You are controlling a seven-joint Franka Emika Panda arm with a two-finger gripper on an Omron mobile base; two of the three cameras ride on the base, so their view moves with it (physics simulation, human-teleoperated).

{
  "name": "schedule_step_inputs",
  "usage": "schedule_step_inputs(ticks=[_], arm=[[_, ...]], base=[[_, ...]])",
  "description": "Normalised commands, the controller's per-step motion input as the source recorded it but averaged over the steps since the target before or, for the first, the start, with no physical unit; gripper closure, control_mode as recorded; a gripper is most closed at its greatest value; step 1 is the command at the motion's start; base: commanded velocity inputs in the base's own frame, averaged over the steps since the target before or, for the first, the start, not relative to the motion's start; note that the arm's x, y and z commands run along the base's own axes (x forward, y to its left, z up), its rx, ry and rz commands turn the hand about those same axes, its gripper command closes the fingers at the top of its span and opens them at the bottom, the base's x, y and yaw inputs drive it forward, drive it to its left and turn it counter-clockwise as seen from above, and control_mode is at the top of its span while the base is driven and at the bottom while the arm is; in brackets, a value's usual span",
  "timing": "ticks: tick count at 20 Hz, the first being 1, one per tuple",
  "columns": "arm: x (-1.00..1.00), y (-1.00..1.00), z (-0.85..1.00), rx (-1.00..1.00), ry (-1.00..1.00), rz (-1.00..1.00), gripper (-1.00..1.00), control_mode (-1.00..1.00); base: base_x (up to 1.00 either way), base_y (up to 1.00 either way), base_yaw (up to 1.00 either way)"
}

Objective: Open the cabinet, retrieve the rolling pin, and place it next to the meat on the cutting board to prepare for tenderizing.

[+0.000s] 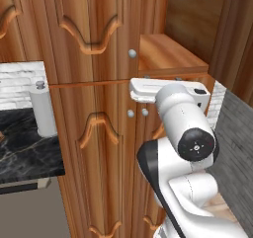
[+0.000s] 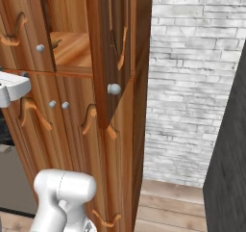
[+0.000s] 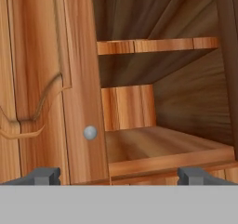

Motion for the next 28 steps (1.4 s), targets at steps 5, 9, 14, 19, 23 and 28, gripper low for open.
schedule_step_inputs(ticks=[5,9,14,19,23,28], arm=[[0.07,0.02,0.00,0.00,0.00,0.00,-1.00,-1.00],[0.10,0.05,0.00,0.00,0.00,0.00,-1.00,-1.00],[0.17,0.16,0.00,0.00,0.00,0.00,-1.00,-1.00],[0.25,0.10,0.00,0.00,0.01,0.01,-1.00,-1.00],[0.37,0.06,0.00,0.00,0.02,0.02,-1.00,-1.00],[0.41,0.17,0.00,0.00,0.04,0.01,-1.00,-1.00]], base=[[0.00,0.00,0.00],[0.00,0.00,0.00],[0.00,0.00,0.00],[0.00,0.00,0.00],[0.00,0.00,0.00],[0.00,0.00,0.00]])
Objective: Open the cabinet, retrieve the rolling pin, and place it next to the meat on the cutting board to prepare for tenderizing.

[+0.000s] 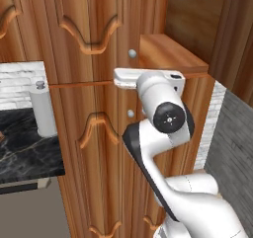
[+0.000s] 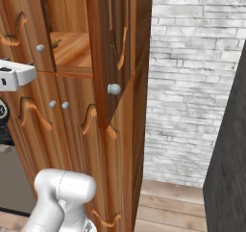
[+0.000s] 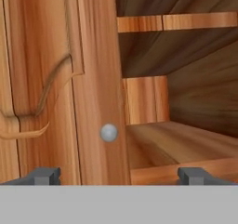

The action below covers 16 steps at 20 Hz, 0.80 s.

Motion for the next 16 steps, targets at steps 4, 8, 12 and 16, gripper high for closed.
schedule_step_inputs(ticks=[4,8,12,16], arm=[[0.41,0.20,0.00,0.00,0.04,0.00,-1.00,-1.00],[0.44,0.12,0.00,0.00,0.02,0.00,-1.00,-1.00],[0.43,0.00,0.09,0.01,0.01,0.01,-1.00,-1.00],[0.36,0.00,0.08,0.00,0.00,0.02,-1.00,-1.00]], base=[[0.00,0.00,0.00],[0.00,0.00,0.00],[0.00,0.00,0.00],[0.00,0.00,0.00]])
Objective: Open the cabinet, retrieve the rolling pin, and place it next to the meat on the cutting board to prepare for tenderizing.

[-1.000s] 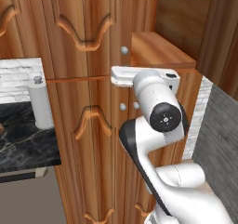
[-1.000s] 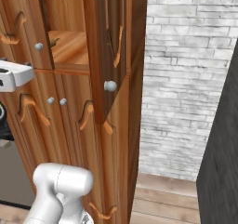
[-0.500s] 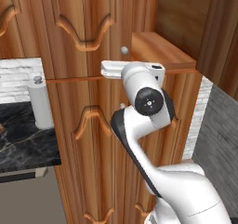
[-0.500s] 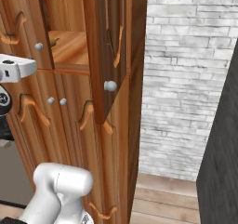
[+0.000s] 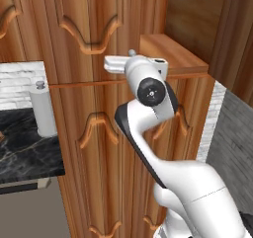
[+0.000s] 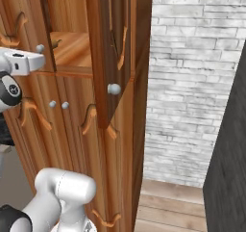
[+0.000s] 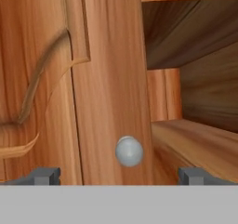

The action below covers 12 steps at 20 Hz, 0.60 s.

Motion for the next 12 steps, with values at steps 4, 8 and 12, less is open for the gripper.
schedule_step_inputs(ticks=[4,8,12], arm=[[0.25,0.00,0.04,0.00,0.00,0.00,-1.00,-1.00],[0.19,-0.02,0.03,0.00,0.00,0.01,-1.00,-1.00],[0.13,-0.09,0.00,0.00,0.00,0.01,-1.00,-1.00]], base=[[0.00,0.00,0.00],[0.00,0.00,0.00],[0.00,0.00,0.00]])
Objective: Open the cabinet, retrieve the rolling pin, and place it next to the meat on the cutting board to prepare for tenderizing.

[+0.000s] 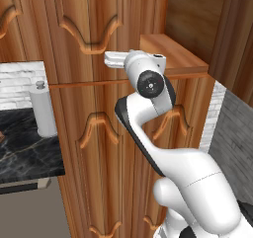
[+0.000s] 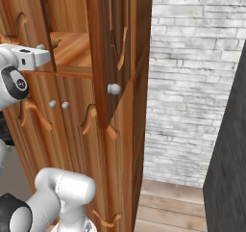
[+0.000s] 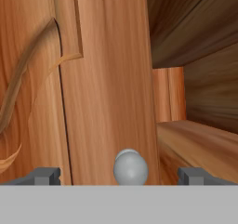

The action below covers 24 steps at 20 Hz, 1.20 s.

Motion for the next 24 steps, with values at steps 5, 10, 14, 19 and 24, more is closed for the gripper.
schedule_step_inputs(ticks=[5,10,14,19,24], arm=[[0.20,-0.02,0.01,0.00,0.00,0.01,-1.00,-1.00],[0.16,0.00,0.00,0.00,0.00,0.00,-1.00,-1.00],[0.08,0.00,0.00,0.00,0.00,0.01,-1.00,-1.00],[0.06,0.00,0.00,0.00,0.00,0.01,-1.00,-1.00],[0.13,0.01,-0.03,0.00,0.00,0.00,1.00,-1.00]], base=[[0.00,0.00,0.00],[0.00,0.00,0.00],[0.00,0.00,0.00],[0.00,0.00,0.00],[0.00,0.00,0.00]])
